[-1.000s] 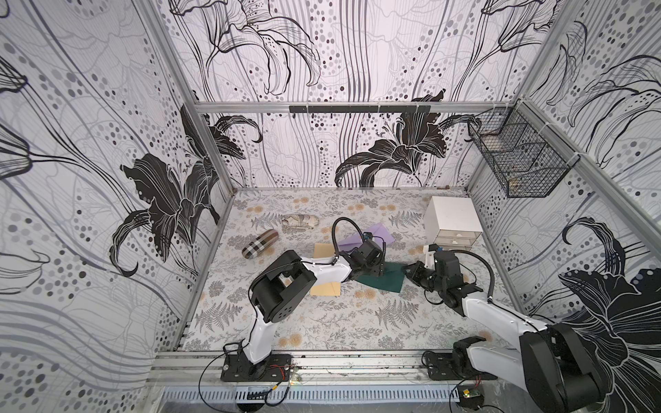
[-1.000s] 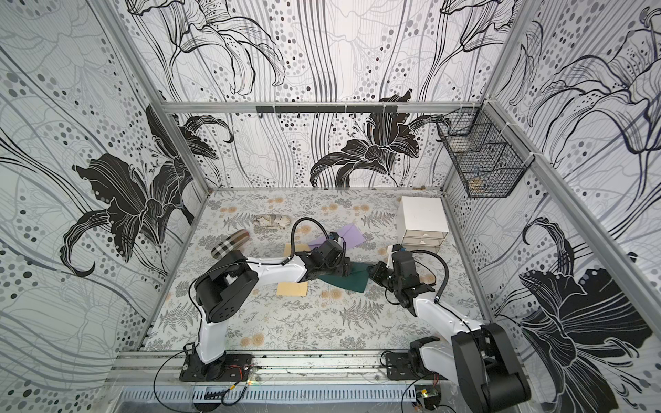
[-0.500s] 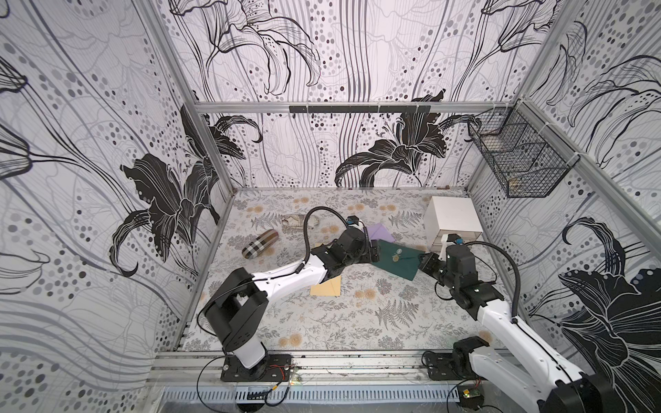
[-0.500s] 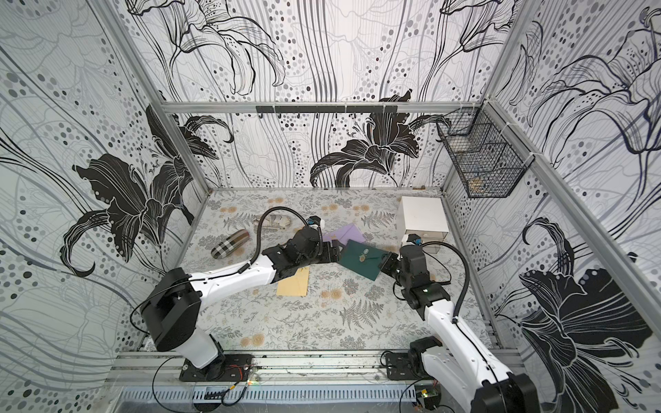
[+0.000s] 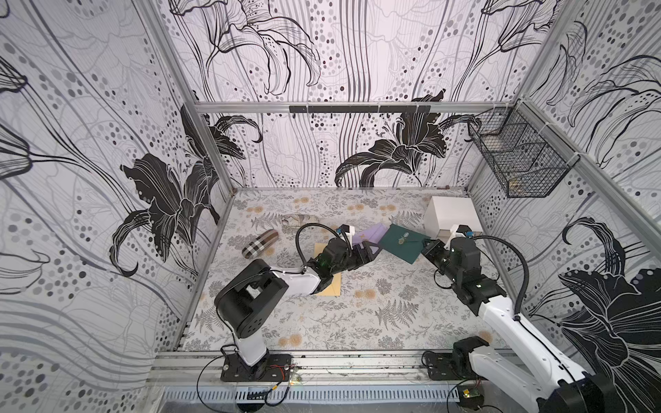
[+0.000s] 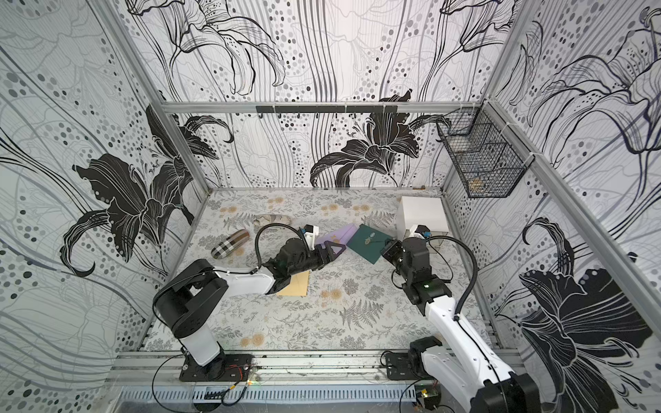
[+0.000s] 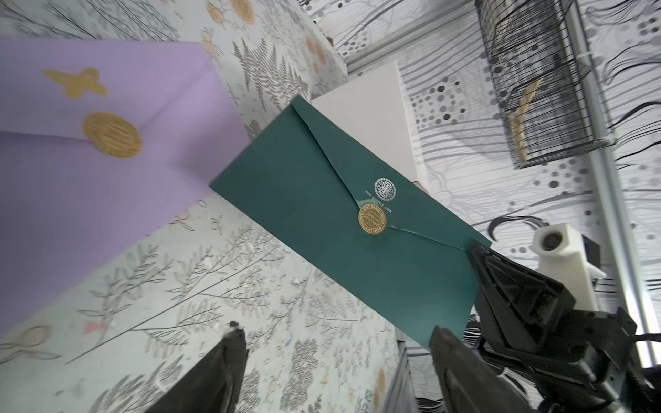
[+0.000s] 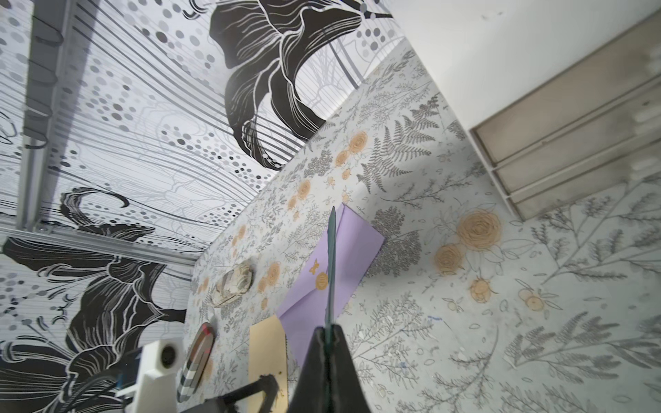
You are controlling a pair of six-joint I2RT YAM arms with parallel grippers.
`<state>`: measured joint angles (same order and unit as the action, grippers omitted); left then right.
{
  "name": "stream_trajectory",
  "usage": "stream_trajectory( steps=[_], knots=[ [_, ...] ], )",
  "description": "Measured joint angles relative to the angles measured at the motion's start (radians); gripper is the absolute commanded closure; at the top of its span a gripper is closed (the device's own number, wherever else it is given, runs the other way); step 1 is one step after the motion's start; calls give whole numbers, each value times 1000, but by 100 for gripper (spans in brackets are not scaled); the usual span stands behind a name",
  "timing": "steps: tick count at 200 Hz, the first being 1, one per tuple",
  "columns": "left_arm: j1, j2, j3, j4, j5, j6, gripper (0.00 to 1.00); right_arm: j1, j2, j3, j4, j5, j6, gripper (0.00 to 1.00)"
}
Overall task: Open the envelope
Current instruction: Pick up the envelope from the center of the board.
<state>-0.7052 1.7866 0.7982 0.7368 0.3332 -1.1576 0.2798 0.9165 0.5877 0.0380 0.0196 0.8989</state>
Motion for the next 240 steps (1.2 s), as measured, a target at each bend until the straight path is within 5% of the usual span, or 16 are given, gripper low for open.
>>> stream_trajectory(
  steps=[110,196,240],
  knots=[
    [33,225,-35,518,46,-248,24,0,21,0,149,-90,56,100],
    [39,262,-9,575,45,-285,34,0,62,-11,225,-167,82,100],
    [44,262,4,581,45,-287,52,8,71,-51,240,-178,82,100]
  ],
)
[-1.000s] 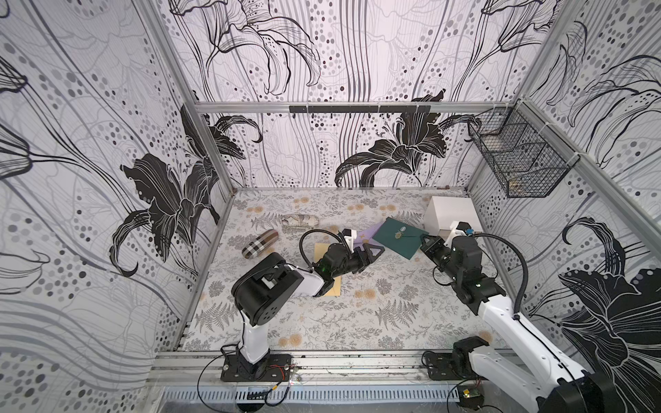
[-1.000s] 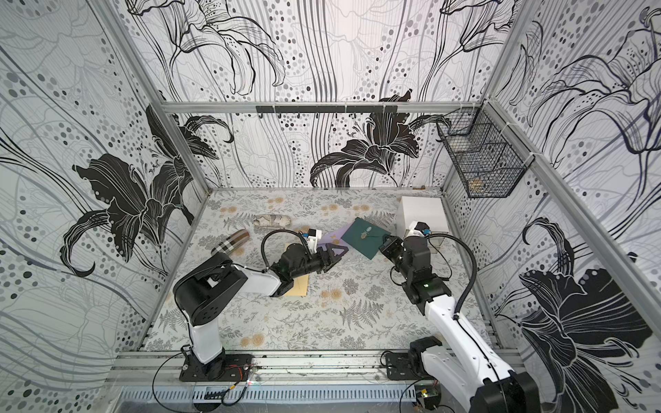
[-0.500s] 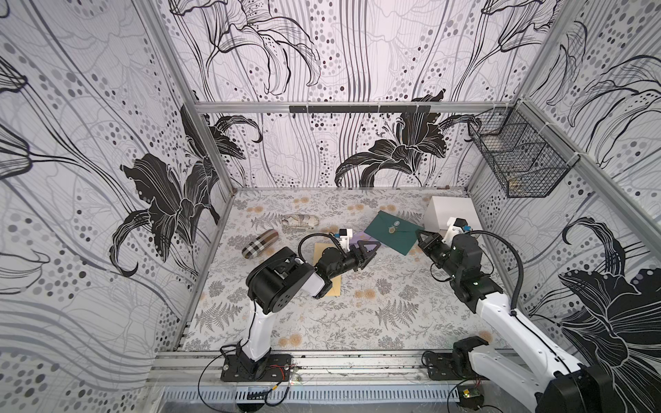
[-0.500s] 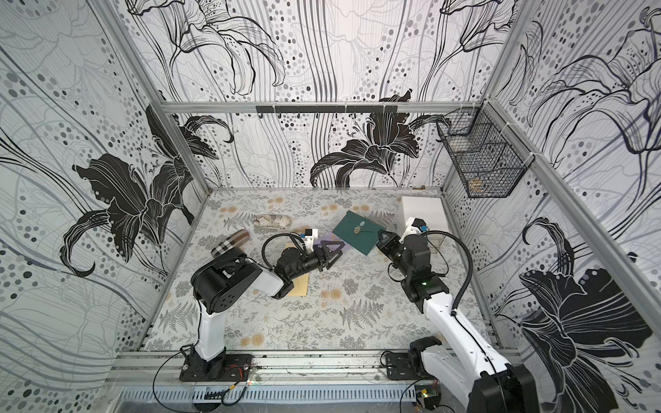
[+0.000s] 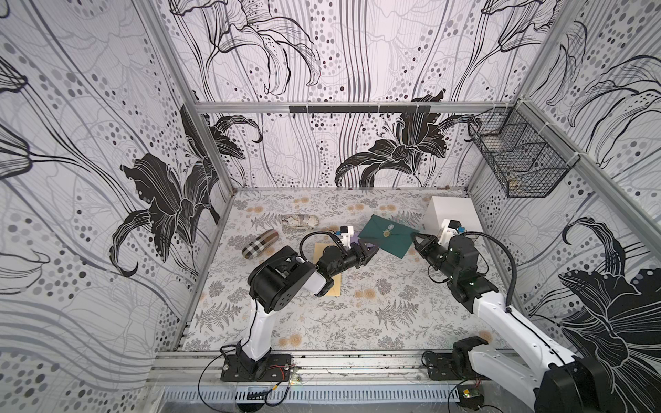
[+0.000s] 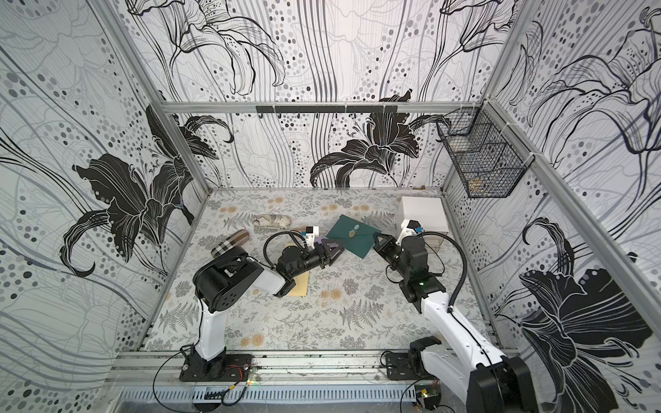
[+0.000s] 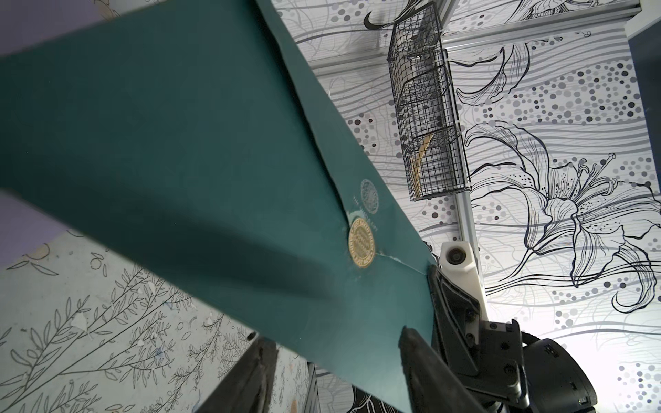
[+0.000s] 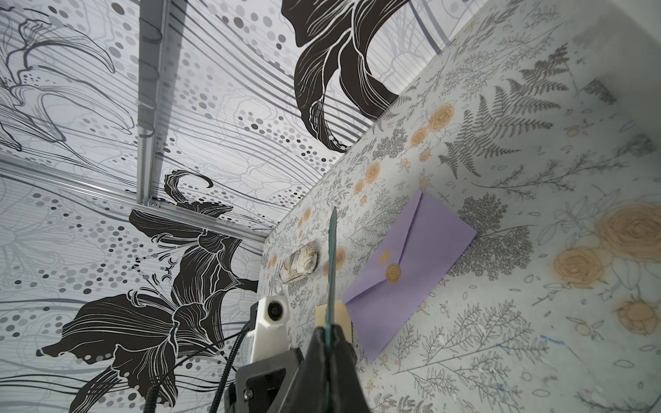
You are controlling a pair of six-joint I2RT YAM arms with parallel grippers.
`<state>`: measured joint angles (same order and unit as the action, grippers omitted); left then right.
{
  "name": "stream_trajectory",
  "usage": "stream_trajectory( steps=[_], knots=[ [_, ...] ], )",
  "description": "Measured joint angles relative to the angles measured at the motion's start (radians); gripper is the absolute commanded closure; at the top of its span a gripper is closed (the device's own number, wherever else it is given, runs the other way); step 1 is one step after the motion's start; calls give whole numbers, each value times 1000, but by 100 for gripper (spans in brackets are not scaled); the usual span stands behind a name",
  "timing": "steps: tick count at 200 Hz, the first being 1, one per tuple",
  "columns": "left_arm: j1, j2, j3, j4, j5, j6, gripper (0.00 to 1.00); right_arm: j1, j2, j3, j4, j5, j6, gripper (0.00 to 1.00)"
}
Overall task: Open the envelope
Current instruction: Pick up the envelope from the center of the board.
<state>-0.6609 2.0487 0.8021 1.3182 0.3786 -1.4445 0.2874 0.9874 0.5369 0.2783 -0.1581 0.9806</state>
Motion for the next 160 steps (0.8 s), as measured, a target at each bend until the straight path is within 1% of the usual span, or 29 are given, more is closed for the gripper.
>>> stream_trajectory(
  steps=[34,52,69,80,100,104,112,116,130,142,160],
  knots=[
    [0,0,4,2,-1,1,71,1,0,-18,0,1,-1,100],
    [0,0,4,6,-3,3,76,1,-2,-18,0,1,-1,100],
    [0,0,4,7,-4,4,77,1,-3,-18,-1,1,-1,100],
    [0,0,4,7,-5,5,84,1,-5,-18,-5,2,-2,100],
    [1,0,4,6,-9,14,93,1,-6,-18,-18,8,-6,100],
    [2,0,4,6,-11,13,96,1,-6,-18,-22,9,-9,100],
    [4,0,4,6,-10,19,100,1,-6,-18,-31,12,-13,100],
    [4,0,4,6,-10,19,100,1,-6,-18,-34,13,-15,100],
    [6,0,4,6,-7,23,100,1,-6,-18,-46,18,-26,92],
    [7,0,3,3,-5,29,100,1,-6,-17,-63,20,-39,79],
    [24,-5,2,-37,10,51,100,2,-5,-15,-116,22,-82,55]
  ],
)
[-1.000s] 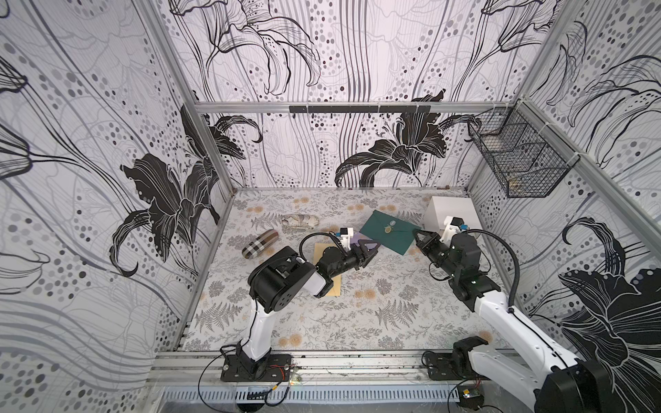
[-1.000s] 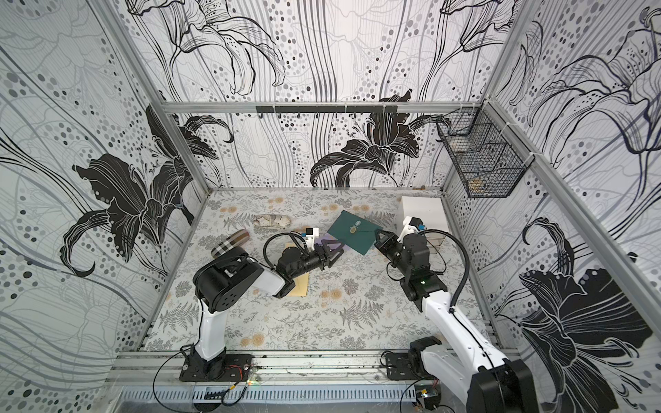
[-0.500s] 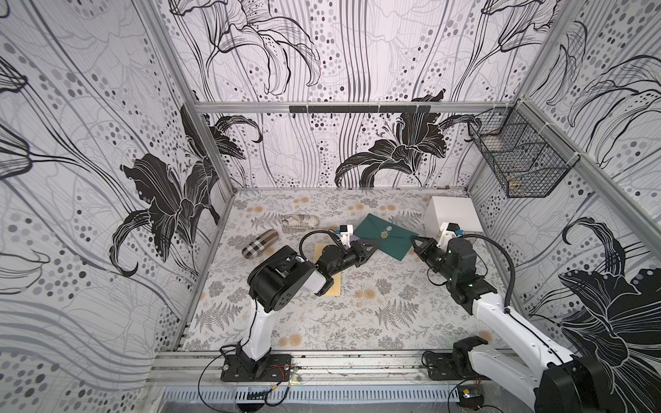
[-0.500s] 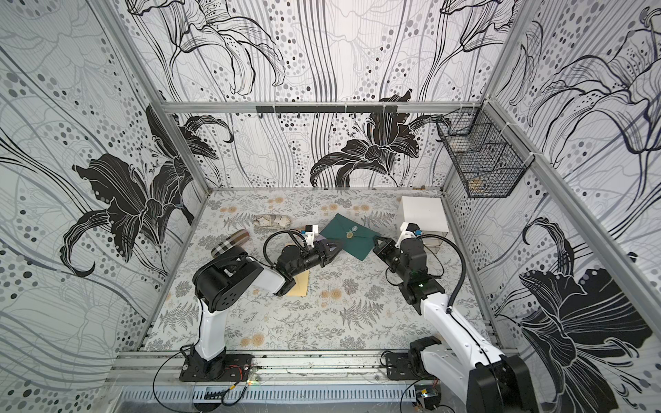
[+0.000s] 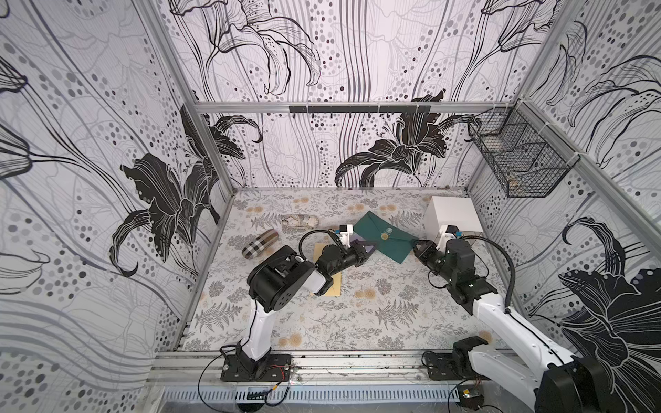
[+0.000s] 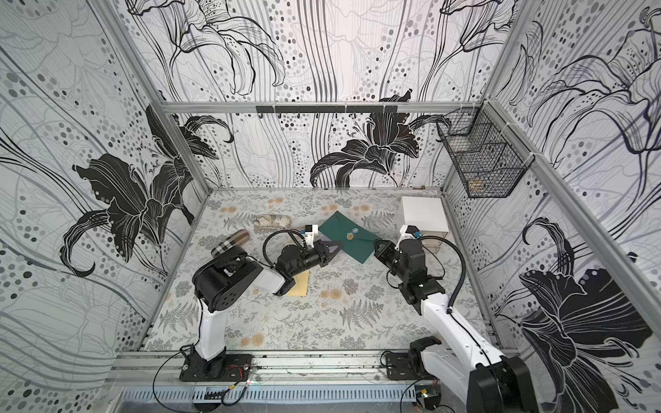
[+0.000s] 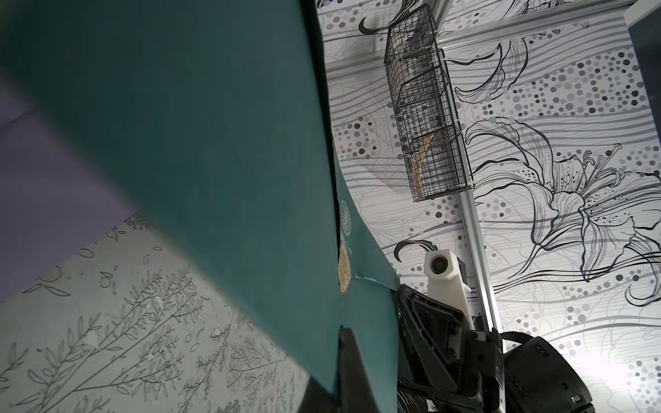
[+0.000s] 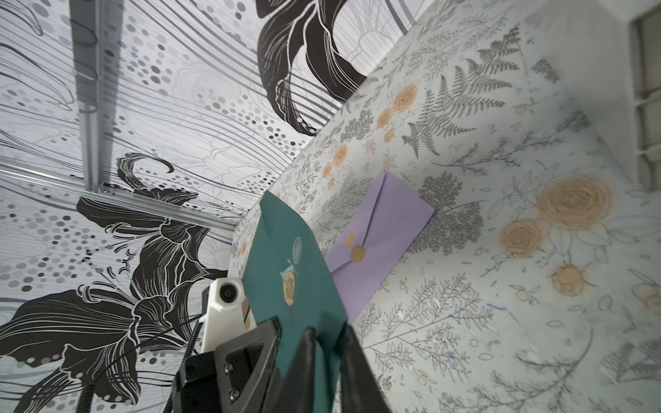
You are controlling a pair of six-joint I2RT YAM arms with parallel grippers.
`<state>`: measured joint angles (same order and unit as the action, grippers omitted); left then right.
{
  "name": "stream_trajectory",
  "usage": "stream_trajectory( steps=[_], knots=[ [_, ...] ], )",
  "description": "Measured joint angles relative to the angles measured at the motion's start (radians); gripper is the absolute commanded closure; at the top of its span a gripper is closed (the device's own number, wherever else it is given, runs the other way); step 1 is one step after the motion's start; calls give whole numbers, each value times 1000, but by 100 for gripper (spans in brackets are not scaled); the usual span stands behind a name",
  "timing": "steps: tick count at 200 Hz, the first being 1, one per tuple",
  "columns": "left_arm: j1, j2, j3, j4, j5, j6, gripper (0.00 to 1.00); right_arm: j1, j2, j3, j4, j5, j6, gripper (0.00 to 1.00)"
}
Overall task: Open the envelope
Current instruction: Pick up the envelope from the center of the board.
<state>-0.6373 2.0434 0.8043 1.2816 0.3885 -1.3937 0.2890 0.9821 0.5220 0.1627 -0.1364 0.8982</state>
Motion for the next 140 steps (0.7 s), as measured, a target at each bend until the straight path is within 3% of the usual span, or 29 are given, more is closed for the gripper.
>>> stream_trajectory(
  steps=[22,47,74,109,140],
  knots=[
    [54,-30,0,-108,53,51,100,2,0,12,-99,12,-53,39],
    [131,-103,14,-312,139,152,100,2,-5,32,-229,50,-127,37],
    [176,-189,117,-644,195,343,100,15,9,55,-337,85,-188,36],
    [148,-264,172,-892,214,561,100,180,156,207,-444,177,-282,34],
    [138,-249,150,-950,274,594,100,285,271,342,-492,250,-379,35]
  ],
)
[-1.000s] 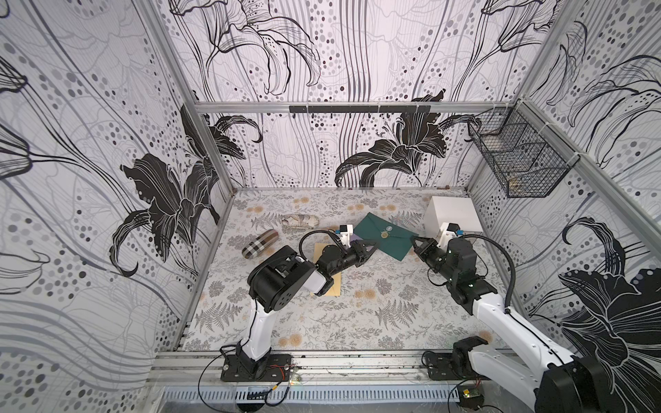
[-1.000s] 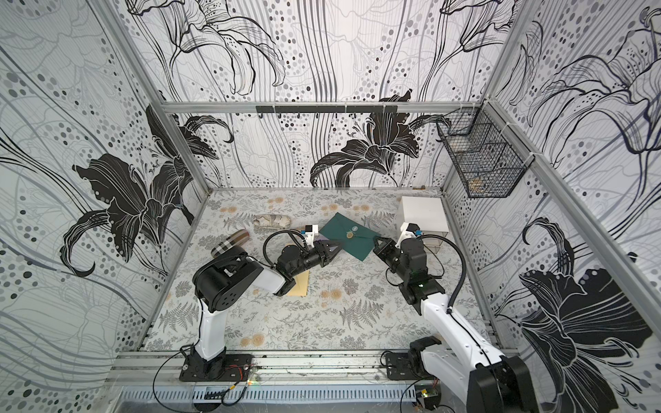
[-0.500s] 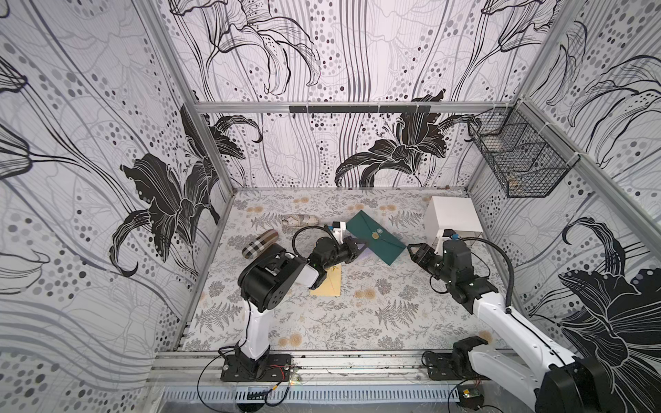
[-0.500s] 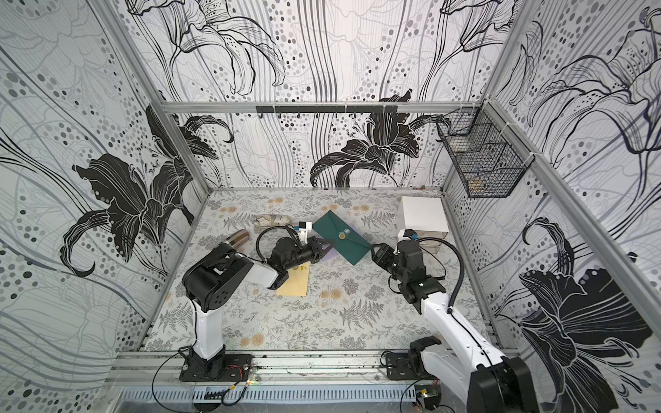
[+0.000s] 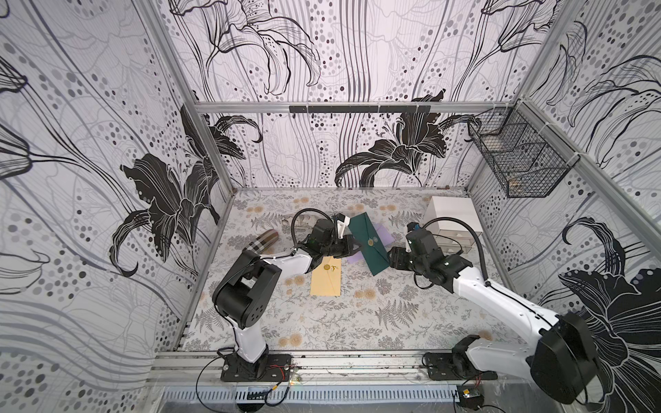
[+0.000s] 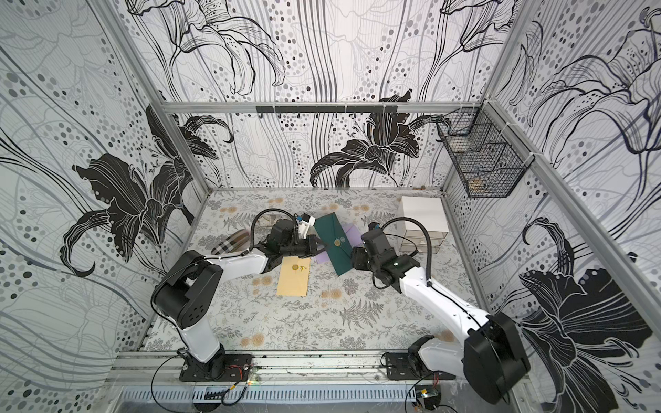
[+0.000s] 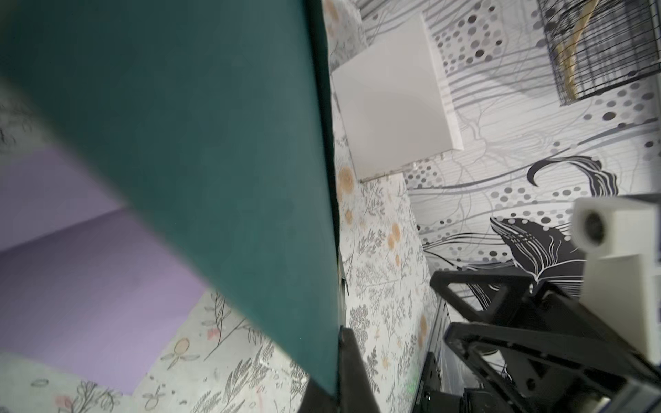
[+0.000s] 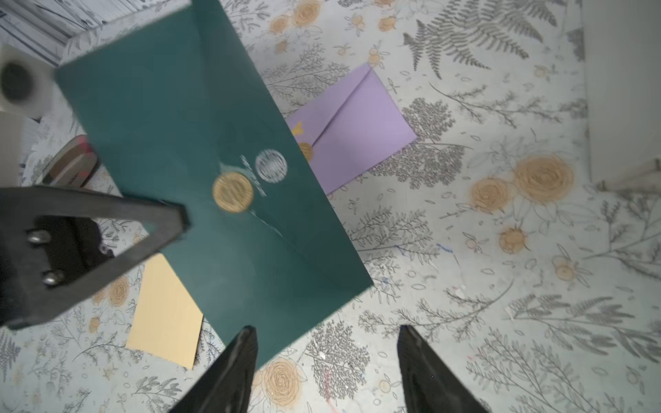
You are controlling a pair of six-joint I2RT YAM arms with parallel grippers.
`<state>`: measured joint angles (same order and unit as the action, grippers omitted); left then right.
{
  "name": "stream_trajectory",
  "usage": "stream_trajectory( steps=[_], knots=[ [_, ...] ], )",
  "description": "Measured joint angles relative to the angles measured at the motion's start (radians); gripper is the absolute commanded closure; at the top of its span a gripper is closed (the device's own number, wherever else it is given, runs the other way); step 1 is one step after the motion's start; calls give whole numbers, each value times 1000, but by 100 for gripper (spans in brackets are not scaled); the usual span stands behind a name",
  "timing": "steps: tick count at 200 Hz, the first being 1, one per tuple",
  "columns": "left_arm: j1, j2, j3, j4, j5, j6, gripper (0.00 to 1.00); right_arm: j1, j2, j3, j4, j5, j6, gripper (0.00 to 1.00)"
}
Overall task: Open the envelope
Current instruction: Pick up the envelope from the center of the board, then open the envelope flap on the envelope.
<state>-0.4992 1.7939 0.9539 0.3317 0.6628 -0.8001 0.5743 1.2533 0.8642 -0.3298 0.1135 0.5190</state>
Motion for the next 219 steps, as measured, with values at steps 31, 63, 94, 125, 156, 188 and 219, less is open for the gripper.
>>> stream_trajectory(
  steps=[31,63,94,125,156,188,219],
  knots=[
    [0,44,-3,13,60,-23,100,2,41,9,-18,48,-59,35],
    [1,61,-3,5,78,-22,100,4,103,15,-18,51,-68,36],
    [0,61,-2,-36,68,6,100,24,168,61,-19,48,-69,34],
    [0,63,17,-105,47,31,100,48,185,85,-14,48,-87,33],
    [0,64,29,-116,40,38,100,61,223,86,-14,49,-95,33],
    [0,69,29,-116,41,37,100,99,285,101,-36,60,-118,34],
    [0,73,29,-116,41,37,100,124,320,115,-45,72,-140,34]
  ],
)
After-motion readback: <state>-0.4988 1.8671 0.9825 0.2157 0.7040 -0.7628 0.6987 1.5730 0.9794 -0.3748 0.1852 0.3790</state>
